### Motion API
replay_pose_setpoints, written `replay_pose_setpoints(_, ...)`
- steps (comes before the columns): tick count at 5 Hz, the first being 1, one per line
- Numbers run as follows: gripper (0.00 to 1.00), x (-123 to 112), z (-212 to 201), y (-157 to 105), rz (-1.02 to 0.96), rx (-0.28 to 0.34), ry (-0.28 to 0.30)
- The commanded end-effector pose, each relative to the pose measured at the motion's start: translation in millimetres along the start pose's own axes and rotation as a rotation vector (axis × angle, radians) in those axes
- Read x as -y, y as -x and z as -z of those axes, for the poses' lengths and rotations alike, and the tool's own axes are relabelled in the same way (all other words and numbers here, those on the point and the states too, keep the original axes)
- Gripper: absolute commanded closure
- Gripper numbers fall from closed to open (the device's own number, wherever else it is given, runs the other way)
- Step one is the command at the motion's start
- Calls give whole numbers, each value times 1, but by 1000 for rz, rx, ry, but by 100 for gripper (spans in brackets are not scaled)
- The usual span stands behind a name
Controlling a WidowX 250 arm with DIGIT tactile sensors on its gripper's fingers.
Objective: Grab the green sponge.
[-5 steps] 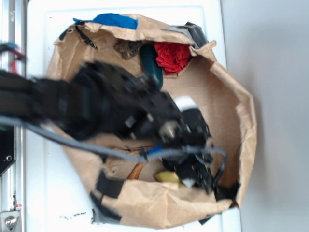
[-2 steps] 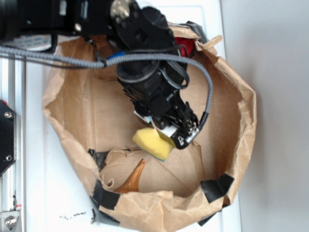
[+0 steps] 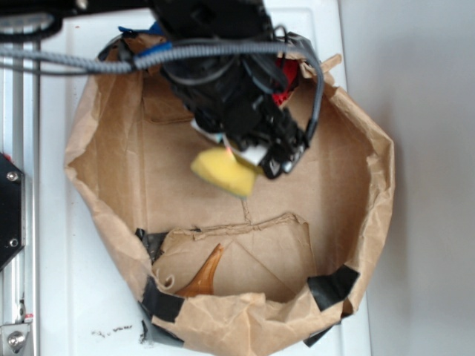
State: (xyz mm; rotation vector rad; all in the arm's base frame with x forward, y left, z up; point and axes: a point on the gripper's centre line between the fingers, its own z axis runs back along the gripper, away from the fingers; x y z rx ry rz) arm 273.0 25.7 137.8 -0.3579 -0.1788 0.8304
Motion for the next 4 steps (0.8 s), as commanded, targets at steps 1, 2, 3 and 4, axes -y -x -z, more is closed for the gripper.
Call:
replay_pose_setpoints(1, 100, -1, -52, 2, 131, 55, -276)
replay_pose_setpoints(2, 100, -3, -63, 10, 186, -26, -311)
replay_pose_setpoints(3, 100, -3, -60, 21, 228, 2, -272)
replay_pose_setpoints(4, 100, -3, -56, 25, 252, 19, -262)
